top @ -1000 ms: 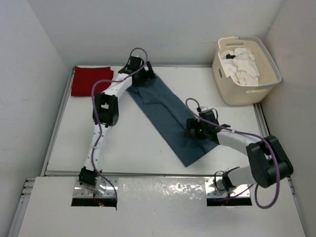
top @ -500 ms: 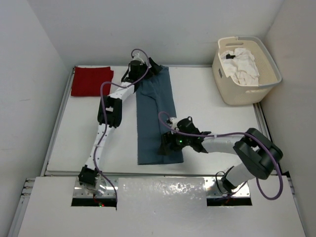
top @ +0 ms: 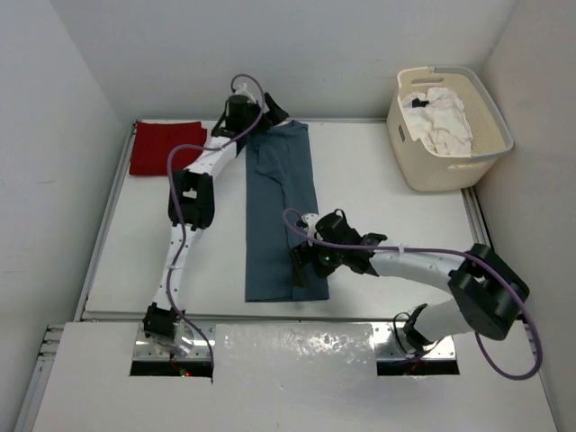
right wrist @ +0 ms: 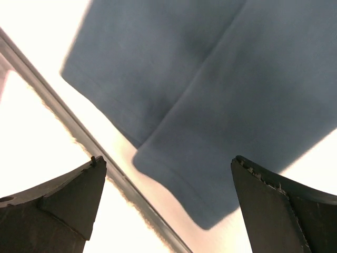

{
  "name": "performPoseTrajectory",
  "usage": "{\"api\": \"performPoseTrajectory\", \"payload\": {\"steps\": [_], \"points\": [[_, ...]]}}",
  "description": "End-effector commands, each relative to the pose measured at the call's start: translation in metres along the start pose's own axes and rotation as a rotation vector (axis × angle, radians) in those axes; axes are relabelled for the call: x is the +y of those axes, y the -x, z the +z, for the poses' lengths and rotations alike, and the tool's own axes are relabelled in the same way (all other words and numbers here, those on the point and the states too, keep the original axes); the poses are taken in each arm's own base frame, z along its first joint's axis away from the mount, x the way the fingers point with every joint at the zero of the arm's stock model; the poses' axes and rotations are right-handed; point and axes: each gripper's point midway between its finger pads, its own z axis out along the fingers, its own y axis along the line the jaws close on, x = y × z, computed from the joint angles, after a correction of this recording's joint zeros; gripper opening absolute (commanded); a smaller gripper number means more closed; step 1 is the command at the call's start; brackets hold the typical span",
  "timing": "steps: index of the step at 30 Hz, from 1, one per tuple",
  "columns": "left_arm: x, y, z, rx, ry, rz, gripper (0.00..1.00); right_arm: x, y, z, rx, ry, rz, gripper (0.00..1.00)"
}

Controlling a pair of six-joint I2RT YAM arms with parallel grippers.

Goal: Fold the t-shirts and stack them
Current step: Rotate the tshirt 90 degrees

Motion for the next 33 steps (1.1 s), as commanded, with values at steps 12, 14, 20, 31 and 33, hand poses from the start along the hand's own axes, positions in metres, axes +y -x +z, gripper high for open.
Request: {"api": "performPoseTrajectory", "payload": {"steps": [12,14,20,31,33], "points": [[-0.135,0.054,-0.281,0.025,0.147,0.094,1.00,-0.021,0.014,-0.075,-0.201,-0.232,0.088,0.99],[-0.124,0.010,-0.310,0.070,0.206,0.062,1.00,-0.025,0.009,-0.079,-0.239,-0.237,0.111,0.99],[-0.082,-0.153,-0.415,0.227,0.207,-0.161,1.00,-0.028,-0.017,-0.060,-0.204,-0.194,0.192,0.99],[-0.020,-0.312,-0.485,0.538,0.242,-0.358,1.00,-0.020,-0.054,-0.026,-0.129,-0.065,0.330,0.97],[-0.009,-0.327,-0.485,0.581,0.268,-0.350,1.00,-0.018,-0.055,-0.021,-0.137,-0.045,0.356,0.96]]}}
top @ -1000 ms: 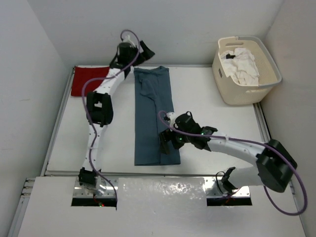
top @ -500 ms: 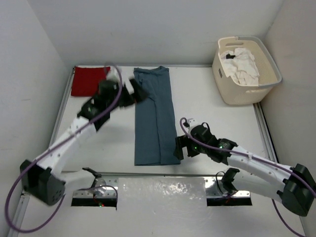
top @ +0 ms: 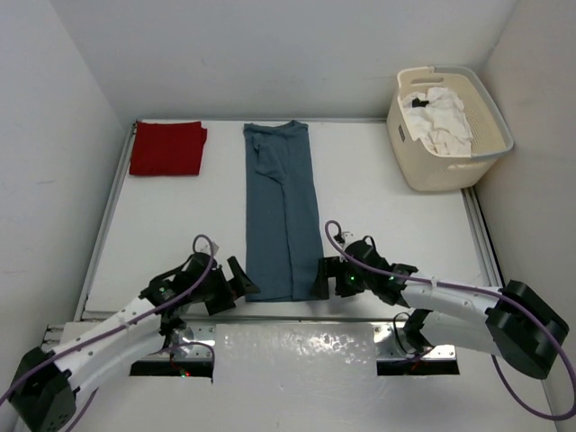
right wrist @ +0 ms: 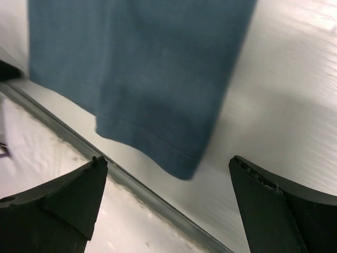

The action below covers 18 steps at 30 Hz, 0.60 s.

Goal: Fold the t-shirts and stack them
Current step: Rotate the tshirt 90 degrees, then grab the bottom of the folded rectangular tshirt with both arms

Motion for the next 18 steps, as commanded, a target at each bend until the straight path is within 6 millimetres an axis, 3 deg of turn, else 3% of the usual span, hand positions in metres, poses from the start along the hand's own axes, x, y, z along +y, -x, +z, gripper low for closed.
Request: {"api": "performPoseTrajectory", "payload": {"steps": [1,6,7,11,18], "points": [[0.013,-0.013,0.013,0.065,0.045,-0.042,0.98,0.009,-0.006,0.007,0.003,0.057,0.076,0.95],[0.028,-0.010,0.020,0.066,0.149,0.003,0.79,0.009,-0.005,0.011,0.001,0.060,0.104,0.87],[0.028,-0.009,0.022,0.066,0.144,0.011,0.76,0.010,-0.004,0.011,0.001,0.058,0.103,0.82],[0.028,-0.014,0.029,0.104,0.141,0.022,0.45,0.007,-0.005,0.011,0.022,0.024,0.116,0.70],[0.034,-0.013,0.031,0.092,0.160,0.035,0.16,-0.002,-0.015,0.009,0.064,-0.026,0.139,0.44]]}}
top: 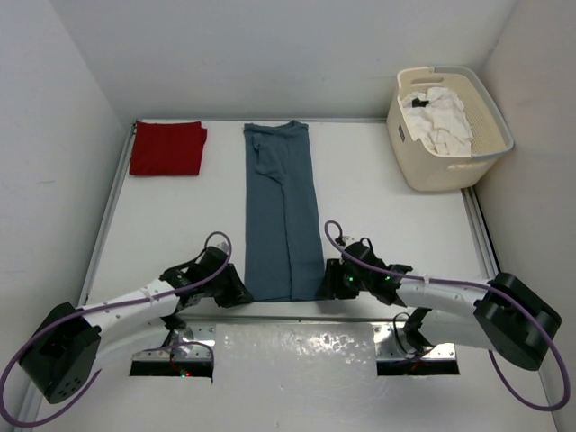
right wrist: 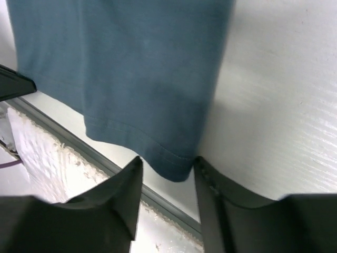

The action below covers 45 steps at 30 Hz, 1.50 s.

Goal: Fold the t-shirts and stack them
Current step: Grab the bottom of the folded rectangular tshirt with both arms, then fold the folded rectangular tshirt in 1/3 of the way

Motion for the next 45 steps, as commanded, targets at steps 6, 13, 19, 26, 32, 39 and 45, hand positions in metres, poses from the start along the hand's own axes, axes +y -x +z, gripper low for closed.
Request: {"api": "performPoseTrajectory", "payload": {"steps": [6,13,19,26,32,39,45], "points": [[0.007,0.004,0.003,-0.032,0.014,0.052,0.00,-0.002,-0.004,0.004,0.022,-0.013,0.010,0.26],[-0.028,0.019,-0.008,-0.079,-0.088,0.091,0.00,0.018,0.027,0.007,-0.092,0.050,-0.066,0.00],[-0.077,0.046,-0.035,-0.177,-0.179,0.120,0.00,0.041,0.065,-0.005,-0.177,0.046,-0.186,0.00],[-0.102,0.102,-0.046,-0.323,-0.068,0.087,0.00,0.045,0.130,-0.023,-0.297,-0.158,-0.313,0.00],[-0.141,0.177,-0.060,-0.439,-0.108,0.070,0.00,0.053,0.196,-0.024,-0.354,-0.224,-0.310,0.00],[-0.161,0.240,-0.062,-0.517,-0.069,0.110,0.00,0.058,0.260,-0.008,-0.416,-0.168,-0.276,0.00],[-0.161,0.277,-0.041,-0.490,-0.067,0.094,0.00,0.049,0.298,0.011,-0.425,-0.156,-0.254,0.00]]}}
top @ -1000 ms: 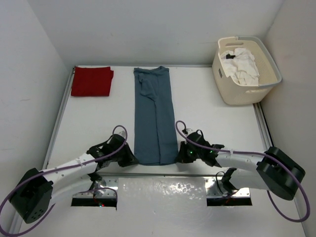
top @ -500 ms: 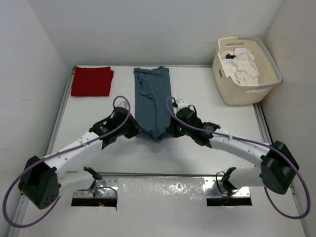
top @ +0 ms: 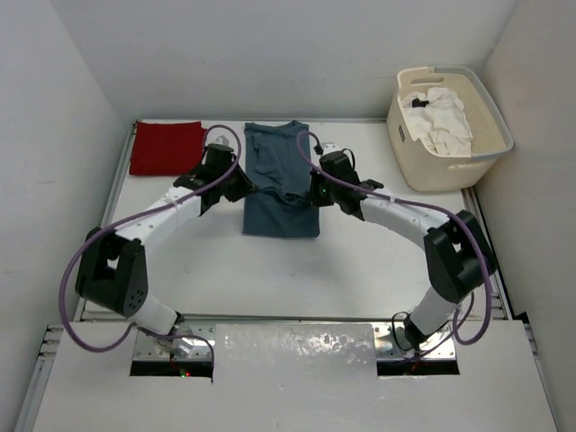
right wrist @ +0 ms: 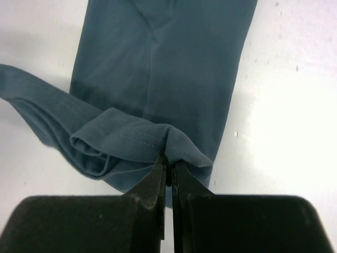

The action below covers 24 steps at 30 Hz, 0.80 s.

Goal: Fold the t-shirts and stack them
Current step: Fold the folded rectangular tshirt in 1/3 of the way

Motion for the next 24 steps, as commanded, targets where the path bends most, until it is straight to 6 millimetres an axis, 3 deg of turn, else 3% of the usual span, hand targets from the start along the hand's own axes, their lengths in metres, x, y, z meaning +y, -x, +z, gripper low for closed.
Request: {"api": "performPoseTrajectory", "payload": {"steps": [1,2,7,13,20,24], "points": [[-0.001,0.023,0.019,-0.016,-0.022,0.016,0.00,0.007,0.039,0.010,-0.082,0.062,-0.009,0.00],[-0.006,0.028,0.023,-0.019,-0.036,0.022,0.00,0.008,0.048,0.013,-0.100,0.062,-0.009,0.00],[-0.008,0.040,0.050,-0.009,-0.033,0.044,0.00,-0.006,0.051,0.041,-0.082,0.036,-0.003,0.00],[-0.003,0.046,0.076,0.015,-0.021,0.048,0.00,-0.013,0.066,0.065,-0.091,0.045,-0.001,0.00],[0.010,0.044,0.089,0.033,0.025,0.038,0.00,-0.023,0.062,0.086,-0.061,0.046,0.020,0.00],[0.022,0.053,0.095,0.013,0.057,0.017,0.00,-0.023,0.064,0.098,-0.073,0.077,0.038,0.00]]}}
